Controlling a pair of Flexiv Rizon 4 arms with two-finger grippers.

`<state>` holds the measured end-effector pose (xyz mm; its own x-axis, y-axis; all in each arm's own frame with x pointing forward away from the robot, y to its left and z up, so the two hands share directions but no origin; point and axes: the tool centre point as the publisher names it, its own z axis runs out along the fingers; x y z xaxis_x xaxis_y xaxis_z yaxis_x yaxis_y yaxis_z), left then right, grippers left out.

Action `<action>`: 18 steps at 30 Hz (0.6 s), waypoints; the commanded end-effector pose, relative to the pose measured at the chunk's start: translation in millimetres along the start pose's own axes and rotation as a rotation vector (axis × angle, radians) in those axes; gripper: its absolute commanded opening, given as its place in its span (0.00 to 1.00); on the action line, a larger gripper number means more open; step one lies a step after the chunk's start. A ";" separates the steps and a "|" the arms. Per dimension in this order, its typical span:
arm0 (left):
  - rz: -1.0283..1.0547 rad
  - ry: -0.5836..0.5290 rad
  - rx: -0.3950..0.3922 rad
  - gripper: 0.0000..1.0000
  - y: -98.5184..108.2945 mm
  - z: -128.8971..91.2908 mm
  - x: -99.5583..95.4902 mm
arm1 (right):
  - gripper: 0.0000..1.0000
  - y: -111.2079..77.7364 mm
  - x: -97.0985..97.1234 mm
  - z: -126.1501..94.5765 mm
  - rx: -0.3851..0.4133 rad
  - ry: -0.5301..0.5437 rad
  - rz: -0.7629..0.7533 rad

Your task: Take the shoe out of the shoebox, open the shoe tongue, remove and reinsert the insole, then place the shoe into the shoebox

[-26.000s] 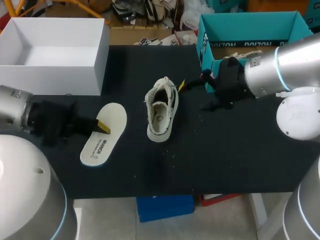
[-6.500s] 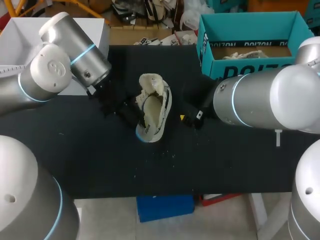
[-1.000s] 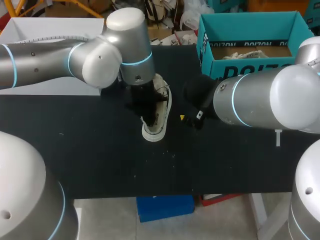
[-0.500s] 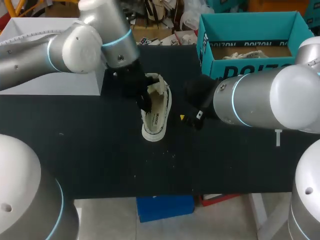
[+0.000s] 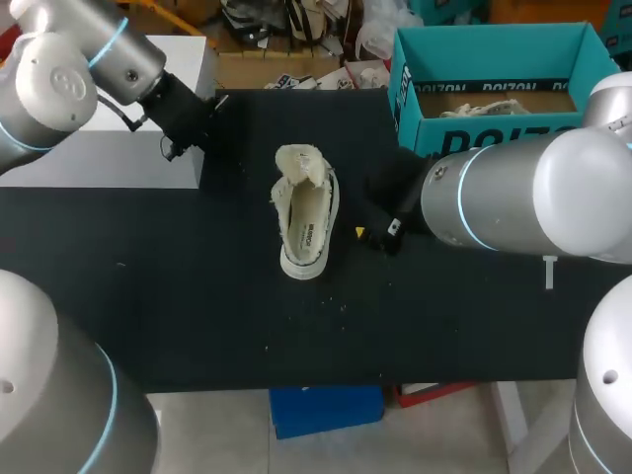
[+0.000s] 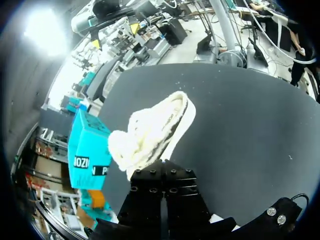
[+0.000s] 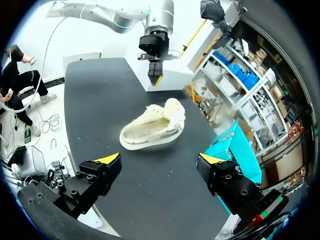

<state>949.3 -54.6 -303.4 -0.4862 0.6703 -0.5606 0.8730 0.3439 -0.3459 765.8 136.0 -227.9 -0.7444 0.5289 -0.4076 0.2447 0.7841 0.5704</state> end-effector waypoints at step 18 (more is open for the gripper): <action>-0.031 -0.047 -0.159 0.00 59.4 33.4 -63.8 | 1.00 0.0 1.0 1.5 -0.001 -0.001 0.001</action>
<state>1009.6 -79.5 -302.9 -0.5082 0.6073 -0.6107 0.8488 0.4732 -0.2358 765.8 136.0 -227.9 -0.7444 0.5289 -0.4076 0.2446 0.7841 0.5704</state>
